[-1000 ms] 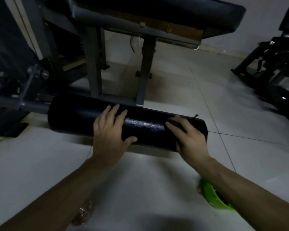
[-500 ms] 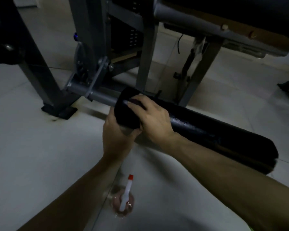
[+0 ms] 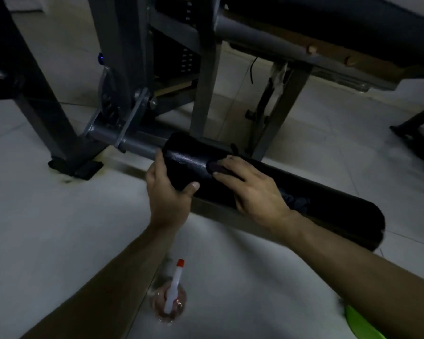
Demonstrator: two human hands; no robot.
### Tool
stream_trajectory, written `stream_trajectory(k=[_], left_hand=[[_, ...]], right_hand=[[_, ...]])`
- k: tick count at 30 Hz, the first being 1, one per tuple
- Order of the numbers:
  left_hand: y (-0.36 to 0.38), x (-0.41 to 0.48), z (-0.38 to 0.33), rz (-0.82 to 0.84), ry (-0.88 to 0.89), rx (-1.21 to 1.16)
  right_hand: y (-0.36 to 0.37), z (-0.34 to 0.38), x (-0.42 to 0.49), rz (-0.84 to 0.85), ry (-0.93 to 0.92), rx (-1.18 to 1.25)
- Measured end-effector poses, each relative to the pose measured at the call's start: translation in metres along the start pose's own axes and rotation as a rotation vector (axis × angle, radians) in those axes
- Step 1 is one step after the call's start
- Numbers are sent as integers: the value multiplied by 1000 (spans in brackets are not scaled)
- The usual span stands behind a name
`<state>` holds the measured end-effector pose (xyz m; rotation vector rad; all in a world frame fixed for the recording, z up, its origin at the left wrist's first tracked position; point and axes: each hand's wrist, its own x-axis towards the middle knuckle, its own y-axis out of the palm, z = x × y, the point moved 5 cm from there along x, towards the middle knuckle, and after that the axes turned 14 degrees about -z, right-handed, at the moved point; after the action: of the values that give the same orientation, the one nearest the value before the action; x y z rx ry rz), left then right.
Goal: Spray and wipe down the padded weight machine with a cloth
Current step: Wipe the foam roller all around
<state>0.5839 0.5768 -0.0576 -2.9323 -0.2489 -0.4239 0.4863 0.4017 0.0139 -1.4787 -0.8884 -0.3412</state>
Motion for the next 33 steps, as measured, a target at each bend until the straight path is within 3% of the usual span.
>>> stream_trajectory(k=[7,10,14,19,25,29,33], left_hand=[[7,-24,-22,-97,4,177],[24,-48,-47,-109,239,397],[76,-105,-86,174,626,440],[108,-131,-97,251,809,532],[112,-116,-100,244,908,566],[110,-104,-99,286,903,562],[77,-79,-84,161,768,545]], right_hand=[[-75,-57,-111,-27,82,-85],[-110,-79,-157,-14,154,-159],[-148,-101,-204,23,263,-248],[-184,-120,-249,-43,429,-299],[-163,-114,-212,-98,481,-269],[-127,-87,-153,-122,361,-195],[-80,-54,-94,-108,207,-142]])
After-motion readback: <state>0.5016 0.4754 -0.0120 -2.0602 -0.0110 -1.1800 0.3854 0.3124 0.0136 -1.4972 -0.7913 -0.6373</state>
